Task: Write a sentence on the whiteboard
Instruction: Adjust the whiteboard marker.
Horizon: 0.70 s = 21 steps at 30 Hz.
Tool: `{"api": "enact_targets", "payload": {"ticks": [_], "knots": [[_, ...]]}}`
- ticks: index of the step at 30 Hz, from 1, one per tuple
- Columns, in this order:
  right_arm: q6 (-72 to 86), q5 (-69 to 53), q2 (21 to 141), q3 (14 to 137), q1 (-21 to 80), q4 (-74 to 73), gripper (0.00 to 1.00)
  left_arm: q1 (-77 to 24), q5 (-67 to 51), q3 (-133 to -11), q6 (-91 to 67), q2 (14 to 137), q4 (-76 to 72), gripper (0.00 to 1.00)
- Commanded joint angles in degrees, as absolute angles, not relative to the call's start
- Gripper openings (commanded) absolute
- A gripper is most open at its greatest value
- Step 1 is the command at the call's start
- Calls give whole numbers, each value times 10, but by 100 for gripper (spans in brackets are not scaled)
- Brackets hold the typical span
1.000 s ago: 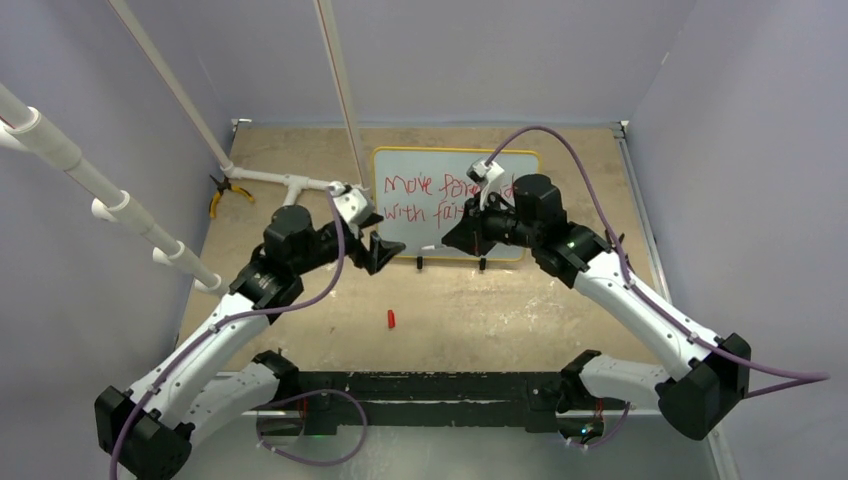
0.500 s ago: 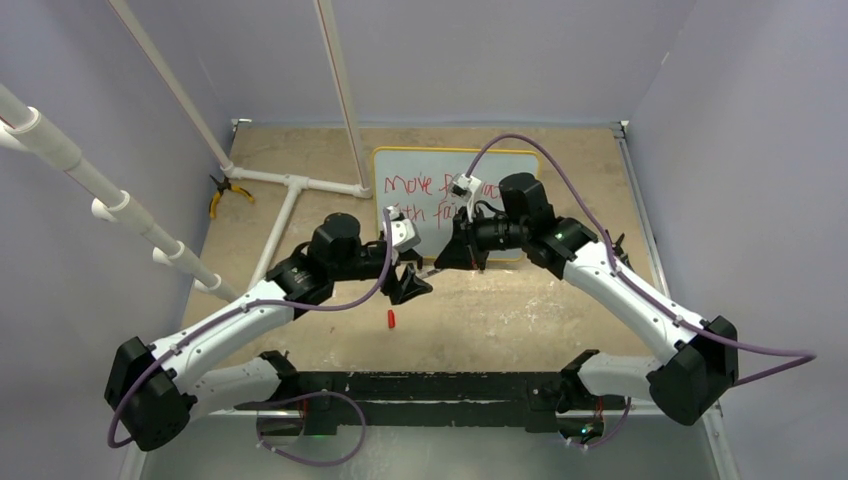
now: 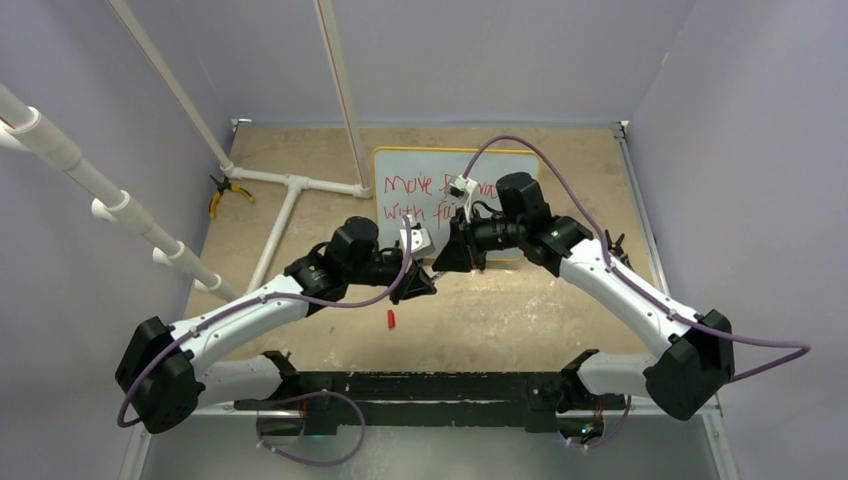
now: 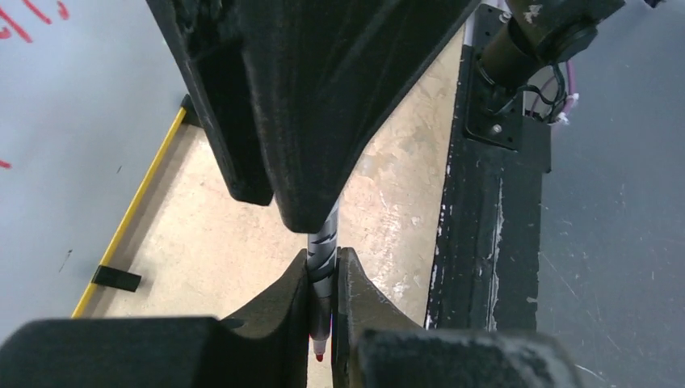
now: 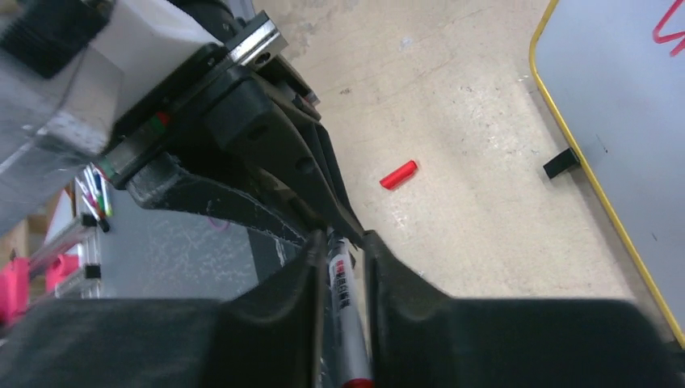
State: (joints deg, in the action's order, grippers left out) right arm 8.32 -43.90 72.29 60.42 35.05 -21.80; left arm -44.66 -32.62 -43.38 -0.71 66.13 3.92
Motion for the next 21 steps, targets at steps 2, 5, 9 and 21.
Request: {"api": "enact_targets", "payload": {"ticks": [2,5,9,21], "knots": [[167,-380,675,587,352,-127,40,-446,-291,-436,-65,640,-28,0],[220,-325,645,566,351,-56,65,-445,-256,-411,-132,619,-84,0],[265,-277,614,546,350,25,98,-445,-213,-377,-223,614,-144,0],[373,-218,583,456,351,138,99,-445,-187,-264,-373,603,-397,0]]}}
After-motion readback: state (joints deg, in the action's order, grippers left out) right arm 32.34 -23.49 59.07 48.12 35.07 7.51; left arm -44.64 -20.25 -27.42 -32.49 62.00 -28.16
